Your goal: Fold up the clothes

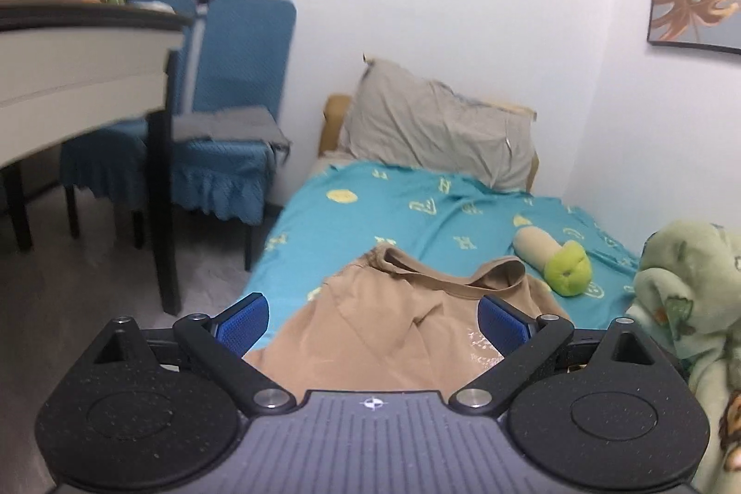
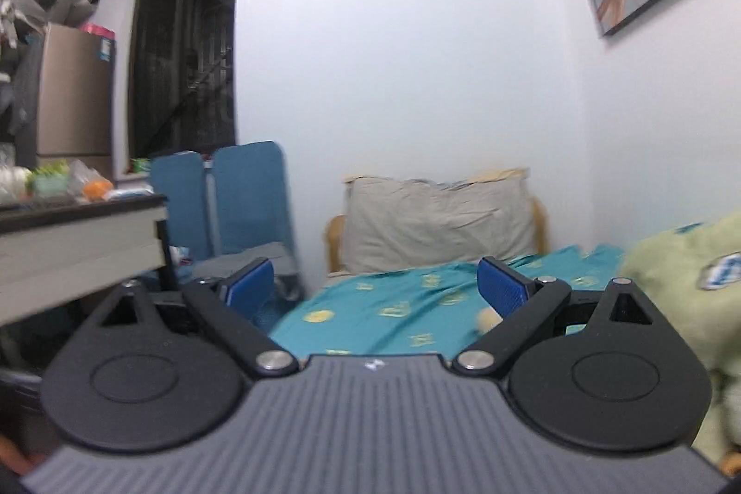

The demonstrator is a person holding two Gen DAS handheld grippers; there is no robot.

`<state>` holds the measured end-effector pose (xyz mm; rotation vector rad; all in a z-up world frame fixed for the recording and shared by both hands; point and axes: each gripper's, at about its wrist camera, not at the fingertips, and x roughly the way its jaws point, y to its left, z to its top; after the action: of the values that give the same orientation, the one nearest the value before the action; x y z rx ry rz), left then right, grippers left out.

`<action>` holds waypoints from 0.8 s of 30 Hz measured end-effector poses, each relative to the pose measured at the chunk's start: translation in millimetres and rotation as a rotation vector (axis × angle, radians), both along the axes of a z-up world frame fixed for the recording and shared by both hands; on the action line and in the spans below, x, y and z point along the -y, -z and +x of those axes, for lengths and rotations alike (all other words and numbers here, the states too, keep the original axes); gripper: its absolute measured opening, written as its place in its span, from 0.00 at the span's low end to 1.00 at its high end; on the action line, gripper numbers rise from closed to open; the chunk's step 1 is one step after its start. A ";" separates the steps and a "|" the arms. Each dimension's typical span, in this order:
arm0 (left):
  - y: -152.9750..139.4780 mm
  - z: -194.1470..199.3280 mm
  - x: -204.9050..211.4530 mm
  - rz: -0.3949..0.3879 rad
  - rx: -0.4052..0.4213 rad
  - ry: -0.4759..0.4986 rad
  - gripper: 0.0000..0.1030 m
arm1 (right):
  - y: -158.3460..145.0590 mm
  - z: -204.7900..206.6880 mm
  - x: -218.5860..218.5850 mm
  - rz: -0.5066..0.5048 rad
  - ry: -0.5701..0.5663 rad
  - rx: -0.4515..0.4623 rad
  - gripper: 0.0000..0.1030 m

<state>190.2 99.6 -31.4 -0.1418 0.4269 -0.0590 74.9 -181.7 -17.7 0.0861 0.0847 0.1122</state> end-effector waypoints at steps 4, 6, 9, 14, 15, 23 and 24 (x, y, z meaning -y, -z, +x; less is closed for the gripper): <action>7.4 -18.9 -1.5 0.025 0.019 -0.008 0.96 | 30.4 -6.5 -2.0 -0.017 0.001 -0.130 0.93; 17.0 -13.3 -4.5 -0.006 -0.019 -0.025 0.96 | 52.3 2.3 2.1 0.066 -0.012 -0.272 0.93; 37.4 3.2 -18.5 -0.125 -0.099 -0.070 0.95 | 79.1 14.5 6.0 0.159 -0.018 -0.439 0.93; 69.5 26.6 -49.5 -0.307 -0.208 -0.157 0.91 | 84.2 19.2 -3.7 0.071 0.036 -0.437 0.49; 74.8 31.1 -54.8 -0.333 -0.223 -0.173 0.90 | 82.2 18.7 -5.4 0.049 0.046 -0.414 0.34; 111.9 61.2 -76.8 -0.422 -0.360 -0.240 0.75 | 80.1 16.3 21.9 0.111 0.114 -0.379 0.30; 115.2 63.7 -77.6 -0.426 -0.367 -0.241 0.74 | 80.9 16.7 24.3 0.115 0.127 -0.367 0.30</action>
<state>253.9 177.2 -146.7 -0.6291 0.7571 0.1166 91.5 -205.9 -98.6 0.2258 0.4392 -0.0268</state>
